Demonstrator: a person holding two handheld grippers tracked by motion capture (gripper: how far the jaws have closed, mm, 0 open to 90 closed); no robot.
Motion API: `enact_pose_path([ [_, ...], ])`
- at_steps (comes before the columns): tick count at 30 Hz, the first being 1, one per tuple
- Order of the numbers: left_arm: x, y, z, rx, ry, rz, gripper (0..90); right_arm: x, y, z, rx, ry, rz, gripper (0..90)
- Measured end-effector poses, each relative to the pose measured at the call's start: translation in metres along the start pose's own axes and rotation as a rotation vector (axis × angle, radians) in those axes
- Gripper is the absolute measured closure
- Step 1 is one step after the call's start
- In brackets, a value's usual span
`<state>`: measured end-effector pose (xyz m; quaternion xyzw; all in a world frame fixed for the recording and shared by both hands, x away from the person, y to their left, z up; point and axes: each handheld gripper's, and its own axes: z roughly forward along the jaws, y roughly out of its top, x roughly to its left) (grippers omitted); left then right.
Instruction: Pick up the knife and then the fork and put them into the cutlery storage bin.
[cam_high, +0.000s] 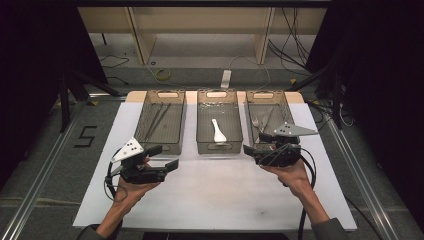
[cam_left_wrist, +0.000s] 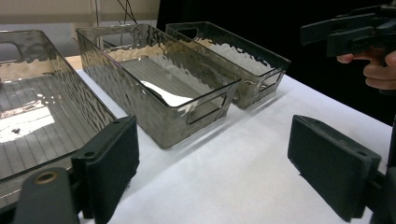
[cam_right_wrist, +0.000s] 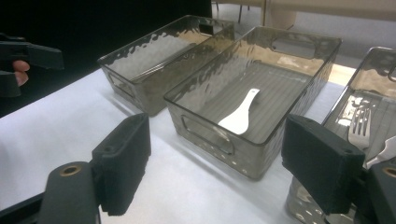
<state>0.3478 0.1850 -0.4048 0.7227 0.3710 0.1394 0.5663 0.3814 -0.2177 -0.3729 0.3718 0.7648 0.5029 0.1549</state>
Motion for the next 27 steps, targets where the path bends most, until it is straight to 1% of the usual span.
enact_pose_path([
  [7,-0.001,0.0,0.0,0.004,-0.007,0.001,16.0,0.004,-0.015,-0.009,-0.024,0.008,0.0,24.9],
  [15,-0.001,0.0,0.0,0.005,-0.014,-0.008,16.0,0.005,-0.037,-0.02,-0.057,0.013,0.023,25.0],
  [17,-0.001,0.0,0.0,0.005,-0.017,-0.013,16.0,0.007,-0.042,-0.022,-0.058,0.017,0.017,25.0],
  [20,-0.001,-0.001,0.0,0.006,-0.02,-0.013,16.1,0.009,-0.05,-0.024,-0.06,0.013,0.01,24.6],
  [21,-0.001,-0.001,0.0,0.007,-0.021,-0.015,16.1,0.01,-0.053,-0.025,-0.058,0.007,0.011,24.5],
  [24,-0.002,-0.001,0.001,0.008,-0.029,-0.019,16.0,0.012,-0.058,-0.028,-0.064,-0.017,-0.006,24.6],
  [27,-0.003,-0.001,0.001,0.016,-0.035,-0.013,16.1,0.011,-0.062,-0.03,-0.074,-0.011,0.006,24.6],
])
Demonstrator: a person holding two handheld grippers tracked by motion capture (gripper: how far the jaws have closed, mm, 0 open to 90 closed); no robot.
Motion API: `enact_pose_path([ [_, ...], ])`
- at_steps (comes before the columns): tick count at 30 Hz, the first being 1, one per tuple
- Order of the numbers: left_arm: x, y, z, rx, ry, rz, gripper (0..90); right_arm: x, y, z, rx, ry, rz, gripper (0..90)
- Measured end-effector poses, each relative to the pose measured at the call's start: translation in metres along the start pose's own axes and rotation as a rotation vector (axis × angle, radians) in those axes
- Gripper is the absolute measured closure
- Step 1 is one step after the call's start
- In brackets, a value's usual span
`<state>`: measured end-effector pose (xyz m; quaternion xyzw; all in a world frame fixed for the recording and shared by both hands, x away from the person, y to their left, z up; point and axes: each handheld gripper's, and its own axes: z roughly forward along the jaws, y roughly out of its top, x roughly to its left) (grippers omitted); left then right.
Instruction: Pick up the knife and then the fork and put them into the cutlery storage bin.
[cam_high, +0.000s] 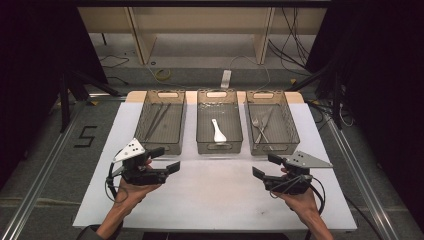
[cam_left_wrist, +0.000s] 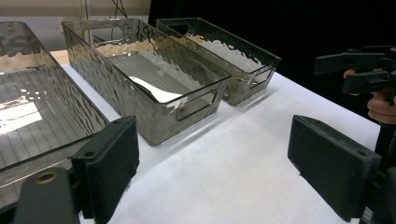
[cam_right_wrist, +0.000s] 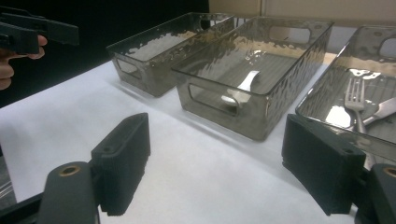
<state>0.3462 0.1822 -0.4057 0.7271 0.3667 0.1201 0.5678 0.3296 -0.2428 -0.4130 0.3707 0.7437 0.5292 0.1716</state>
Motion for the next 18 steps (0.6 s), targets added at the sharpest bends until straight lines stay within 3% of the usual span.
enact_pose_path([
  [7,-0.002,-0.001,0.0,0.009,-0.007,-0.002,16.0,0.003,-0.012,-0.005,-0.002,-0.003,0.002,23.6],
  [14,-0.003,-0.002,0.001,0.019,-0.014,-0.003,15.9,0.004,-0.025,-0.006,0.042,-0.03,0.0,22.9],
  [18,-0.004,-0.003,0.001,0.025,-0.016,0.0,15.9,0.004,-0.025,-0.007,0.038,-0.033,-0.009,22.9],
])
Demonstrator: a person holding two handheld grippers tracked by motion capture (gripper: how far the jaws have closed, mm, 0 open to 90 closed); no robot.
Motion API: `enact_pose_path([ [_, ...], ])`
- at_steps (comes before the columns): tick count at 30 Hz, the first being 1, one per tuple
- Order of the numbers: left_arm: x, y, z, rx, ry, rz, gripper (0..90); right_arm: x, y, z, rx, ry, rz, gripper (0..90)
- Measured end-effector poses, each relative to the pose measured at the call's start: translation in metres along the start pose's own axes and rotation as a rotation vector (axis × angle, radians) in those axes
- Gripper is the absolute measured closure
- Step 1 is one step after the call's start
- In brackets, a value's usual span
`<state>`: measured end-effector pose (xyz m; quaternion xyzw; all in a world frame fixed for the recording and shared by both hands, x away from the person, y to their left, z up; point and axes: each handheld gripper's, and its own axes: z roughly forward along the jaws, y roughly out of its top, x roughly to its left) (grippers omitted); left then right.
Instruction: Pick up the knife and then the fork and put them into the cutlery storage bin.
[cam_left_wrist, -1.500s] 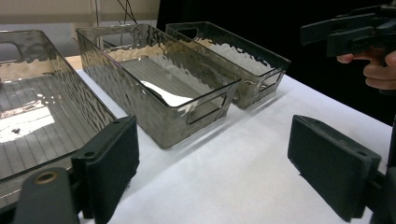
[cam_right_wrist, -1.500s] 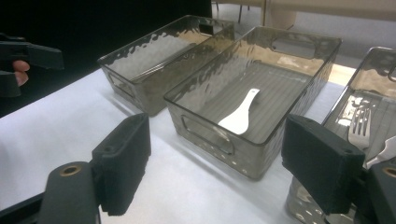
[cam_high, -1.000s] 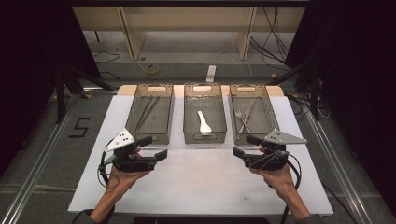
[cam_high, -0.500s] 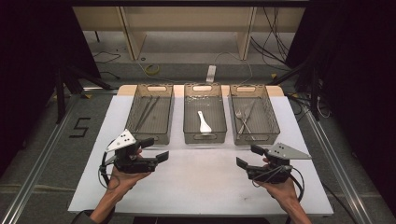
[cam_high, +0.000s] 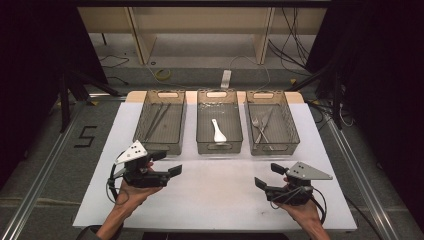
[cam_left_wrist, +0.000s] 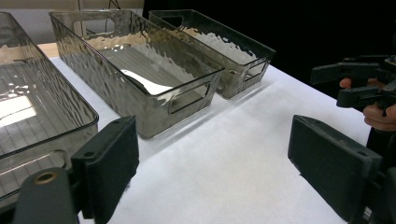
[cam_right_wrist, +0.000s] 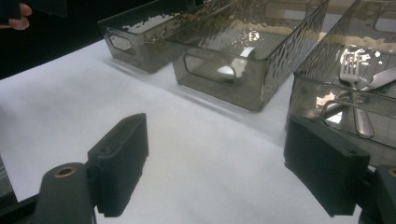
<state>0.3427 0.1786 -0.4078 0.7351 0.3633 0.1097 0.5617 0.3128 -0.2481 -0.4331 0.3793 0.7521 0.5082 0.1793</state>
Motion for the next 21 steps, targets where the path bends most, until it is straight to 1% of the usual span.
enact_pose_path([
  [9,0.0005,0.0002,0.0002,0.001,0.001,0.001,15.9,-0.0011,0.001,-0.0014,-0.014,-0.004,0.007,22.4],
  [21,0.0006,0.0002,0.0003,0.001,0.001,0.002,15.9,-0.0014,0.0016,-0.0014,-0.013,-0.008,0.006,22.2],
])
